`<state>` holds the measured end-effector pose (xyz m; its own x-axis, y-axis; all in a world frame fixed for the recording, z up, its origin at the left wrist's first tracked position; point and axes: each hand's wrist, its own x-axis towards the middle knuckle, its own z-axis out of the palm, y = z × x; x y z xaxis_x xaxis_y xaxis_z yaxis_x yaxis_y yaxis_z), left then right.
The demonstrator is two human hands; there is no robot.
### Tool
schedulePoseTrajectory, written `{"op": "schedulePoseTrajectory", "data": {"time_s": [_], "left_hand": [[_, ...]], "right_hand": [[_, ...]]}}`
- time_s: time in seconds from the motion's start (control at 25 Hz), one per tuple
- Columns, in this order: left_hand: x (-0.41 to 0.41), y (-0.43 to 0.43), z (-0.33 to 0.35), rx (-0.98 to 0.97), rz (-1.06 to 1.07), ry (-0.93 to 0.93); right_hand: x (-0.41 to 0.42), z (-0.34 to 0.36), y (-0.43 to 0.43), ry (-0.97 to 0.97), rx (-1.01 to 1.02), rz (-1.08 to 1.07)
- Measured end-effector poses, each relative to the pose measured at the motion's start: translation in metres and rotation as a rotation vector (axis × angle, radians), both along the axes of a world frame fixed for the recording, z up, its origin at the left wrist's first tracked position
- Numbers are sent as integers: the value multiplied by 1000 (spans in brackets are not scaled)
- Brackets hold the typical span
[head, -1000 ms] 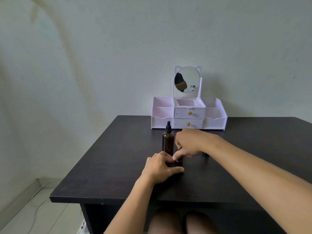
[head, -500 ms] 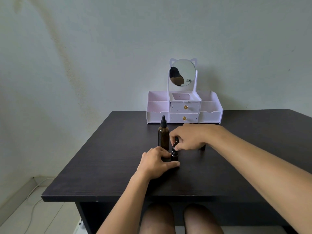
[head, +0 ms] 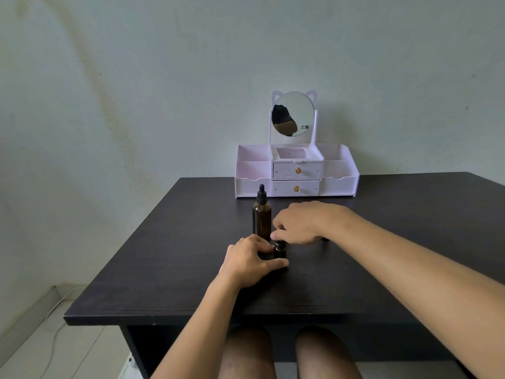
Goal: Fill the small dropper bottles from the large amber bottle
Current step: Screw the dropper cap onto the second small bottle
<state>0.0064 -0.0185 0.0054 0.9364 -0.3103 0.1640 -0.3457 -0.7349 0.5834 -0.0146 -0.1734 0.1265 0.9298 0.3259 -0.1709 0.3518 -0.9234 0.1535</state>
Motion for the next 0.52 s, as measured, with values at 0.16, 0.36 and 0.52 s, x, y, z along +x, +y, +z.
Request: {"op": "schedulePoseTrajectory", "data": {"time_s": [0.16,0.36,0.52], "left_hand": [[0,0,1,13,-1,-1],[1,0,-1,12,2,-11],[1,2,-1,9,-13,-6]], "right_hand": [[1,-3,2,-34,-22,-54],[2,-7,-4,36,66,-20],[0,-4,-3,-1,-9,-13]]}}
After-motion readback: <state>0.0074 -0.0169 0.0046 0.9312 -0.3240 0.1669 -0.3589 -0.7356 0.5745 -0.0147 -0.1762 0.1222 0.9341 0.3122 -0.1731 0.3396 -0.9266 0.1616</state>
